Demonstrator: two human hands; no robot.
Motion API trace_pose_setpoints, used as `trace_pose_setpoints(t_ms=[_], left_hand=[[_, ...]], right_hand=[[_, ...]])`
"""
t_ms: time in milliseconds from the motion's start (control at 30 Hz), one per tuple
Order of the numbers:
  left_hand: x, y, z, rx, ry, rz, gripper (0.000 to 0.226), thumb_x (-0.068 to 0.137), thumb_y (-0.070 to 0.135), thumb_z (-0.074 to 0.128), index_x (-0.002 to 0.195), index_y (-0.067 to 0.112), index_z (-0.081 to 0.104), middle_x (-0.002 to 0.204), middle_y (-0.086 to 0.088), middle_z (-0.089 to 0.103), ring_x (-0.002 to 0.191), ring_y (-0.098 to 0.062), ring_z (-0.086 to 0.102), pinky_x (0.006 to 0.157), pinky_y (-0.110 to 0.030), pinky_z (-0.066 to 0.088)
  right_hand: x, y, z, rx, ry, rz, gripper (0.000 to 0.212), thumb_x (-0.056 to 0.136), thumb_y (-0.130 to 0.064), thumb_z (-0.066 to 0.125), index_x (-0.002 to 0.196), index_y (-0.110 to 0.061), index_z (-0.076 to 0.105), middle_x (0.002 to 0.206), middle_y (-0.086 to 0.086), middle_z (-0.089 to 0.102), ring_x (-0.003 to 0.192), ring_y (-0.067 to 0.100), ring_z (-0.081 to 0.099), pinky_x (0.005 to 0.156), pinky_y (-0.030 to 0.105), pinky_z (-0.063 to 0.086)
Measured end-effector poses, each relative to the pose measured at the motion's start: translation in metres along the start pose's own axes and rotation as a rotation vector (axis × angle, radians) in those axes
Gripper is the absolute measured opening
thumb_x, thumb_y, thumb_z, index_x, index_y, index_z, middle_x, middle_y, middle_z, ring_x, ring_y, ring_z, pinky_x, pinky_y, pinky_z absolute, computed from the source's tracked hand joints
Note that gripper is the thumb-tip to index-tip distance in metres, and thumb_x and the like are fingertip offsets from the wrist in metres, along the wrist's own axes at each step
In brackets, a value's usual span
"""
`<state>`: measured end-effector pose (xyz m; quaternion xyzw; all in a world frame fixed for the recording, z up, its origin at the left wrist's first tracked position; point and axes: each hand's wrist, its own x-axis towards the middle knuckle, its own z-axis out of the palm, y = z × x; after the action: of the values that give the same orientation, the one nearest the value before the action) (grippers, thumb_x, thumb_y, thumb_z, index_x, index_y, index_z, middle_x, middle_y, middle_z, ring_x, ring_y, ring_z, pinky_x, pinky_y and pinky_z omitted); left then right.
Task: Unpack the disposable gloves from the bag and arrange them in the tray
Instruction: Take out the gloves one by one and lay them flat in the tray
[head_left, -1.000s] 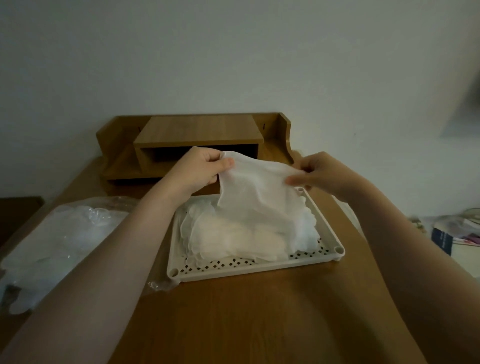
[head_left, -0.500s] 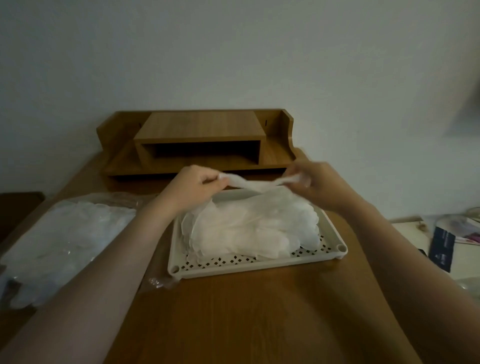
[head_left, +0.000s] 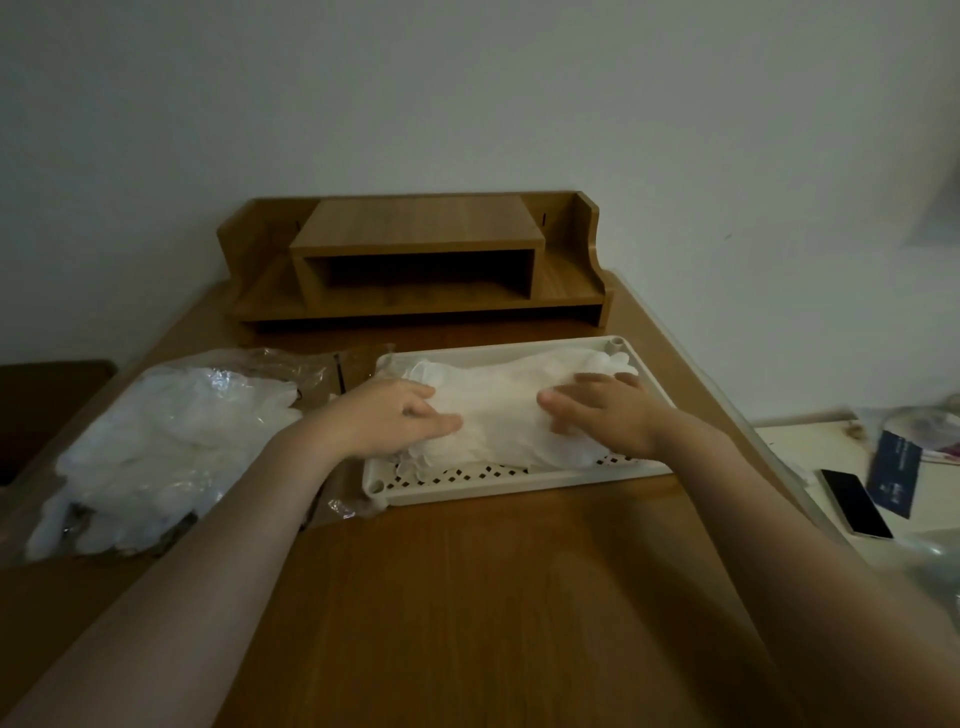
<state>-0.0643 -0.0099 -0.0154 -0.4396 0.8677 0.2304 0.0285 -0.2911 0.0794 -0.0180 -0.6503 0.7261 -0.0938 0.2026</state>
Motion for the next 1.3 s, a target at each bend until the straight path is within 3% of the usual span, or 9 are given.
trace_pose_setpoints(t_ms=[100, 200, 300, 433, 767, 900, 1033, 1167, 1300], left_hand=[[0.002, 0.012, -0.002, 0.047, 0.281, 0.022, 0.063, 0.091, 0.059, 0.029, 0.09, 0.014, 0.074, 0.14, 0.002, 0.049, 0.134, -0.019, 0.034, 0.109, -0.041, 0.025], [0.013, 0.032, 0.003, 0.14, 0.541, 0.101, 0.04, 0.099, 0.038, 0.037, 0.106, 0.014, 0.068, 0.134, 0.001, 0.054, 0.132, -0.015, 0.035, 0.108, -0.035, 0.026], [0.029, 0.044, 0.024, 0.219, 0.371, 0.161, 0.045, 0.101, 0.032, 0.032, 0.143, 0.016, 0.035, 0.153, -0.002, 0.029, 0.144, -0.015, 0.016, 0.116, -0.033, 0.011], [0.044, 0.018, 0.05, 0.318, 0.068, 0.001, 0.076, 0.094, 0.062, 0.018, 0.151, 0.017, -0.003, 0.159, -0.004, -0.008, 0.146, -0.017, -0.007, 0.117, -0.036, -0.005], [0.041, 0.002, 0.051, 0.273, 0.1, -0.169, 0.122, 0.067, 0.088, 0.039, 0.15, 0.013, -0.01, 0.157, -0.01, -0.018, 0.145, -0.026, -0.013, 0.116, -0.04, -0.005], [0.03, 0.006, 0.029, 0.012, 0.176, -0.047, 0.088, 0.086, 0.068, 0.04, 0.152, 0.02, 0.007, 0.159, -0.003, -0.012, 0.145, -0.02, -0.015, 0.115, -0.042, -0.007], [-0.003, 0.002, 0.008, -0.195, 0.498, 0.223, 0.05, 0.097, 0.036, 0.045, 0.145, 0.025, 0.033, 0.155, 0.011, 0.022, 0.144, -0.007, 0.005, 0.116, -0.037, 0.008], [-0.025, -0.019, -0.001, -0.31, 0.754, 0.253, 0.033, 0.098, 0.022, 0.046, 0.13, 0.019, 0.054, 0.137, 0.005, 0.049, 0.127, -0.006, 0.04, 0.104, -0.023, 0.036], [-0.033, -0.041, -0.018, -0.448, 0.956, 0.266, 0.025, 0.099, 0.012, 0.044, 0.115, 0.011, 0.062, 0.115, 0.002, 0.059, 0.105, -0.001, 0.053, 0.087, -0.005, 0.04]], right_hand=[[0.007, 0.0, 0.002, -0.012, 0.324, -0.107, 0.052, 0.098, -0.048, 0.032, 0.086, -0.014, 0.069, 0.104, 0.002, 0.066, 0.105, 0.02, 0.055, 0.111, 0.044, 0.025], [0.018, -0.011, 0.017, -0.02, 0.446, -0.227, 0.03, 0.095, -0.038, 0.049, 0.105, -0.013, 0.062, 0.11, 0.002, 0.064, 0.099, 0.017, 0.057, 0.09, 0.028, 0.042], [0.038, -0.015, 0.045, -0.265, 0.153, -0.24, 0.077, 0.085, -0.061, 0.052, 0.145, -0.018, 0.03, 0.153, 0.0, 0.03, 0.141, 0.02, 0.023, 0.116, 0.041, 0.012], [0.05, 0.007, 0.047, -0.351, 0.017, -0.141, 0.101, 0.076, -0.078, 0.043, 0.152, -0.026, 0.002, 0.16, -0.004, -0.005, 0.146, 0.019, -0.013, 0.112, 0.053, -0.018], [0.05, 0.036, 0.032, -0.218, -0.064, 0.124, 0.129, 0.06, -0.082, 0.058, 0.148, -0.028, -0.02, 0.156, -0.003, -0.027, 0.142, 0.024, -0.025, 0.111, 0.061, -0.009], [0.049, 0.02, 0.027, -0.319, -0.029, 0.12, 0.122, 0.058, -0.091, 0.038, 0.15, -0.028, -0.013, 0.159, 0.0, -0.018, 0.143, 0.028, -0.022, 0.109, 0.062, -0.017], [0.041, -0.025, 0.04, -0.372, 0.319, -0.089, 0.101, 0.07, -0.09, 0.013, 0.15, -0.028, 0.018, 0.16, -0.001, 0.004, 0.145, 0.024, -0.017, 0.103, 0.057, -0.027], [0.041, -0.096, 0.056, -0.193, 0.449, -0.336, 0.044, 0.096, -0.052, 0.034, 0.129, -0.028, 0.051, 0.147, -0.005, 0.039, 0.145, 0.018, 0.012, 0.11, 0.049, -0.018], [0.063, -0.147, 0.081, -0.063, 0.323, -0.493, 0.025, 0.098, -0.032, 0.044, 0.114, -0.022, 0.06, 0.123, -0.003, 0.059, 0.124, 0.018, 0.045, 0.114, 0.052, 0.008]])
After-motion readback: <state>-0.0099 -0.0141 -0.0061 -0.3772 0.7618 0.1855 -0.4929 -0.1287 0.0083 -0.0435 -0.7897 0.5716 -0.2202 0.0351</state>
